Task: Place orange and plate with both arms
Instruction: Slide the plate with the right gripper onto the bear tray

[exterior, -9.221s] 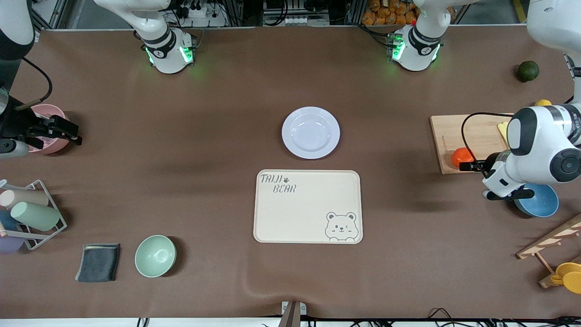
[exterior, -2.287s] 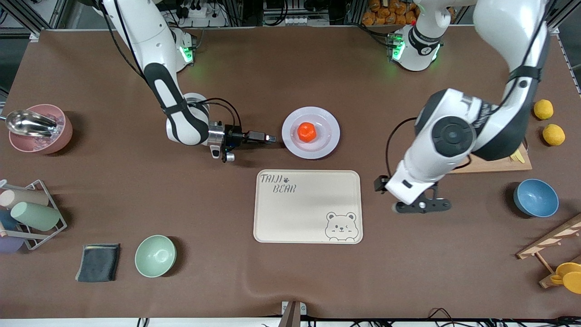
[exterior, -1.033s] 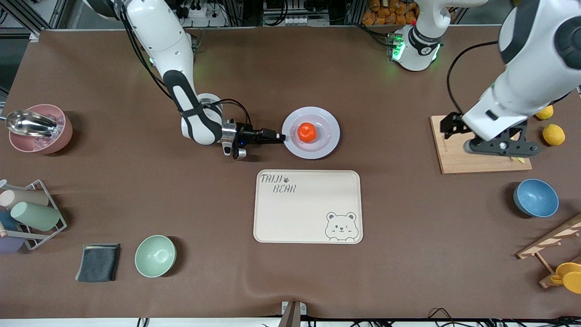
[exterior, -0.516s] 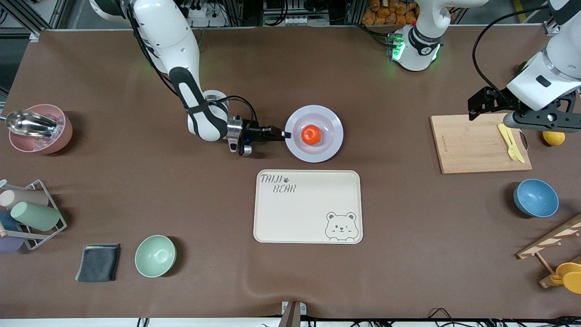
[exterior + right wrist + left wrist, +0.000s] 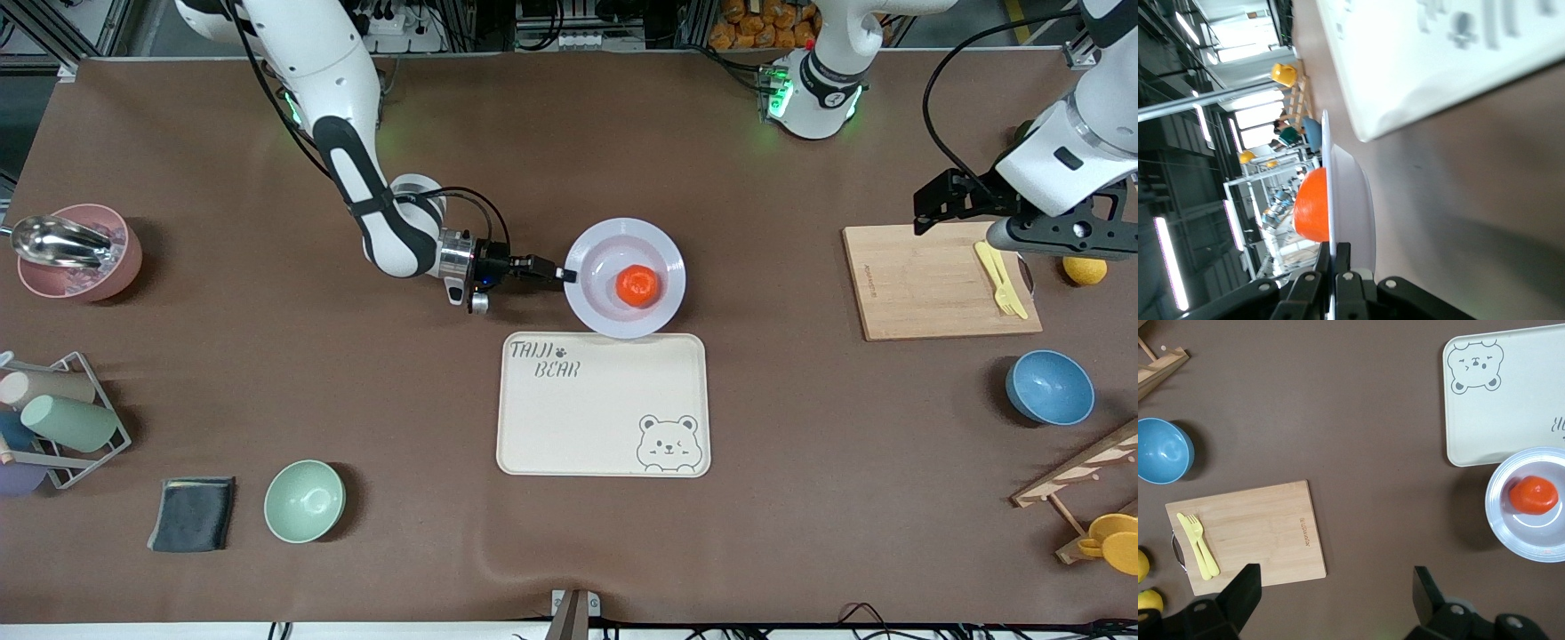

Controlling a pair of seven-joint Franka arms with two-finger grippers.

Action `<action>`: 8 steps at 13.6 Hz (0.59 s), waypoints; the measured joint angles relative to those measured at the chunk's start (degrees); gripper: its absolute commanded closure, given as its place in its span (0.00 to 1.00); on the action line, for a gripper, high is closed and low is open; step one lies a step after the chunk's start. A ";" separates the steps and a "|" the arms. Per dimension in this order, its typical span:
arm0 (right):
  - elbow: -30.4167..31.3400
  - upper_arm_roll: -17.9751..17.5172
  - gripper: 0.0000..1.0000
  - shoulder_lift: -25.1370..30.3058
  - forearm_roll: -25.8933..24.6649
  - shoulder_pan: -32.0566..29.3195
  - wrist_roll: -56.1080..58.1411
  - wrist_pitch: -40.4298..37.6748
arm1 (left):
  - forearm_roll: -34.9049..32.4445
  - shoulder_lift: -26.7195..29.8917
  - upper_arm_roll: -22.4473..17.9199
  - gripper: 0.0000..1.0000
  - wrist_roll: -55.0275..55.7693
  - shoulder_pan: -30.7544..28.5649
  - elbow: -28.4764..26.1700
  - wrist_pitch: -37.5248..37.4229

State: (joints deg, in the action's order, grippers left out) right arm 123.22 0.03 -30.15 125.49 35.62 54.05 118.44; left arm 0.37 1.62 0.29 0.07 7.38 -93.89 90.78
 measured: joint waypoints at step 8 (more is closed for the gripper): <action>-10.77 0.57 1.00 -2.02 0.34 -3.29 -6.26 11.59 | 0.86 -0.66 0.60 0.00 0.02 0.34 2.18 0.45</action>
State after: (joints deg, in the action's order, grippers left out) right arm 112.45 0.59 -32.16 125.83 32.34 47.79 130.03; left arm 1.23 0.96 0.89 0.08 7.72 -91.71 91.22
